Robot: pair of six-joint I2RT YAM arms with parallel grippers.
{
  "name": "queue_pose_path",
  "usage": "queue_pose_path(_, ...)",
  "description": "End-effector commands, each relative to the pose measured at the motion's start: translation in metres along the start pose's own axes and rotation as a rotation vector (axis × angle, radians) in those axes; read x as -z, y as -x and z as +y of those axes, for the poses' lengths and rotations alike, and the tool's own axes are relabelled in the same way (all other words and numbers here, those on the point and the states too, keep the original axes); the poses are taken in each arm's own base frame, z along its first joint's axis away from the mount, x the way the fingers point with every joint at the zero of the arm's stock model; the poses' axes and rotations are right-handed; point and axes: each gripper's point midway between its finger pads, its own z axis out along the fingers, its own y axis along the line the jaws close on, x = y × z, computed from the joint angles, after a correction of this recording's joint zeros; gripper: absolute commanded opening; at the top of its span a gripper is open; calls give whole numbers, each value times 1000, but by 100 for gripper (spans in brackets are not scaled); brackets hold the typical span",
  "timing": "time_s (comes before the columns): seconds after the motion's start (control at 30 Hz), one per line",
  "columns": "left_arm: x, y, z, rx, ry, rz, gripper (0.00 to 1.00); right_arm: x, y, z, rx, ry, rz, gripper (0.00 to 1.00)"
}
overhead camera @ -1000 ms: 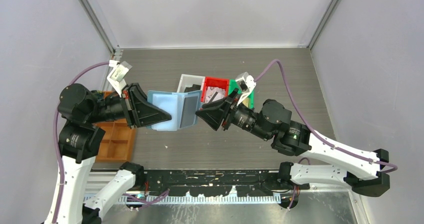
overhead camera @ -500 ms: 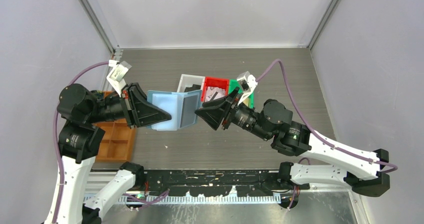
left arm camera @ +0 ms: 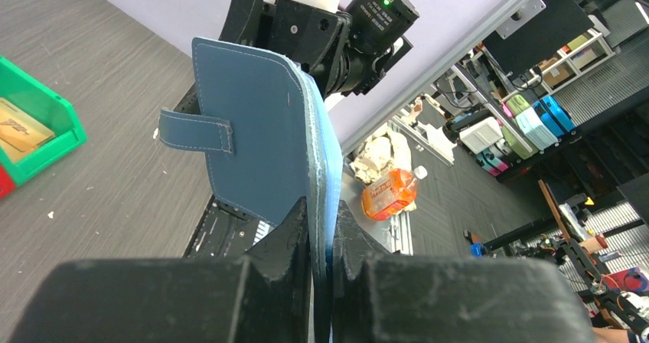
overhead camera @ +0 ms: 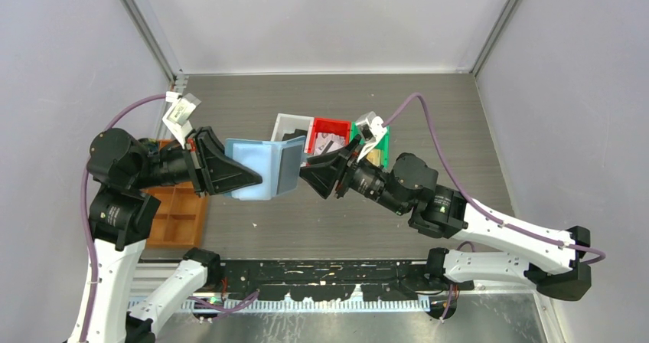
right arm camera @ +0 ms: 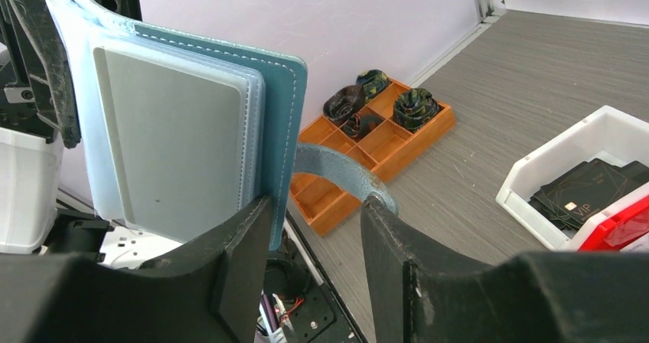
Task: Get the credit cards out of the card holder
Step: Remove the credit card from the card holder.
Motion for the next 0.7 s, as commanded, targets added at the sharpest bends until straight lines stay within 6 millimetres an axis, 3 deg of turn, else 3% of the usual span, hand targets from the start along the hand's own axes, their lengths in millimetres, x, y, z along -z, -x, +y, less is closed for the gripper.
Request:
queue_pose_path(0.0, 3, 8, -19, -69, -38, -18, 0, -1, 26, 18, -24, 71, -86, 53)
queue_pose_path(0.4, 1, 7, -12, -66, -30, -14, 0, 26, 27, 64, -48, 351, -86, 65)
queue_pose_path(0.67, 1, 8, -11, -64, -26, -16, 0, 23, 33, 60, -63, 312, -87, 67)
